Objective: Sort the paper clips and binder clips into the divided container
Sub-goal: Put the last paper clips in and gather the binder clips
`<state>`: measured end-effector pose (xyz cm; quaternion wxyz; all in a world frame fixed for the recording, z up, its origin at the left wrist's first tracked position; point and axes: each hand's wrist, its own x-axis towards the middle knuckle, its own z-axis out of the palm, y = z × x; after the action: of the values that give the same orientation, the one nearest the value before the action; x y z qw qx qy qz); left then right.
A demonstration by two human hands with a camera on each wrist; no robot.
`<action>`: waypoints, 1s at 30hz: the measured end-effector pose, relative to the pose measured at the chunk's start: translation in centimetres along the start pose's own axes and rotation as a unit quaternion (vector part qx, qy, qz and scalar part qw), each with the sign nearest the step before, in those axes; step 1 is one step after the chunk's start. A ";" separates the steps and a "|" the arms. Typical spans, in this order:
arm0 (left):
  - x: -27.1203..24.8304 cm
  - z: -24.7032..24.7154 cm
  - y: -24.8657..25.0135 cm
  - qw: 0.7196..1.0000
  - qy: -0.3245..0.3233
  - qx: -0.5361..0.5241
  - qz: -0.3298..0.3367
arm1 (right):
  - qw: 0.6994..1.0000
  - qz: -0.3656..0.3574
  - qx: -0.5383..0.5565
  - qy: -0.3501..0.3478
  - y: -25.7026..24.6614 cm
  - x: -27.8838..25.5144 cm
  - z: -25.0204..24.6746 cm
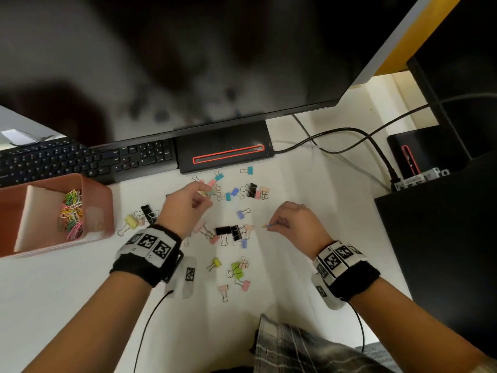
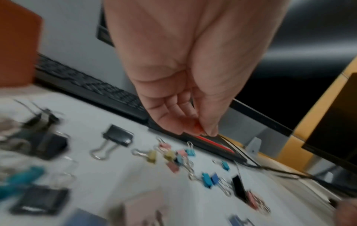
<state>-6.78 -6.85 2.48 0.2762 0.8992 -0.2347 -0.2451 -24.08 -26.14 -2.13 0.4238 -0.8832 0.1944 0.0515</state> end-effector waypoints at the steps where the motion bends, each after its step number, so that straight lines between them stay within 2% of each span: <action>1: -0.6 -1.0 -0.7 1.000 0.017 0.005 -0.001 | 0.999 -0.032 -0.004 -0.011 -0.8 -0.4 0.6; 4: -2.8 -3.8 -3.1 0.997 0.073 0.001 -0.008 | 0.990 -0.120 -0.017 -0.072 -3.7 -1.1 2.7; 6: -4.6 -5.3 -4.8 0.995 0.093 0.006 -0.024 | 0.980 -0.152 -0.014 -0.130 -5.7 -1.3 4.3; 9: -7.2 -7.0 -7.6 0.994 0.096 -0.013 -0.055 | 0.958 -0.159 -0.039 -0.234 -7.4 -1.4 7.1; 11: -8.4 -7.7 -9.5 0.992 0.101 -0.026 -0.067 | 0.954 -0.124 -0.057 -0.268 -7.6 -0.9 8.3; 13: -9.3 -8.2 -11.1 0.991 0.104 -0.038 -0.077 | 0.964 -0.075 -0.061 -0.247 -7.5 -0.1 8.6; 16: -10.0 -9.1 -12.8 0.991 0.097 -0.054 -0.079 | 0.986 -0.014 -0.058 -0.155 -7.6 0.9 8.2; 19: -10.5 -10.1 -14.0 0.992 0.091 -0.077 -0.051 | 0.993 -0.042 -0.073 -0.088 -9.4 1.4 9.8; 21: -10.6 -11.0 -14.6 0.992 0.086 -0.089 -0.032 | 0.990 -0.079 -0.072 -0.094 -11.7 1.9 11.9; 25: -10.3 -13.0 -15.9 0.992 0.085 -0.088 -0.006 | 0.974 -0.115 -0.058 -0.186 -16.0 3.5 16.5; 28: -10.0 -14.8 -17.1 0.991 0.098 -0.089 0.001 | 0.969 -0.071 -0.064 -0.226 -16.7 3.7 17.9; 30: -9.9 -15.8 -17.9 0.991 0.102 -0.087 0.001 | 0.977 -0.035 -0.072 -0.199 -16.4 3.1 17.4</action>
<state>-0.25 17.93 6.09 0.3765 0.8917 -0.1838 -0.1713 -13.66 -4.46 -2.03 0.3904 -0.8897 0.0711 0.2257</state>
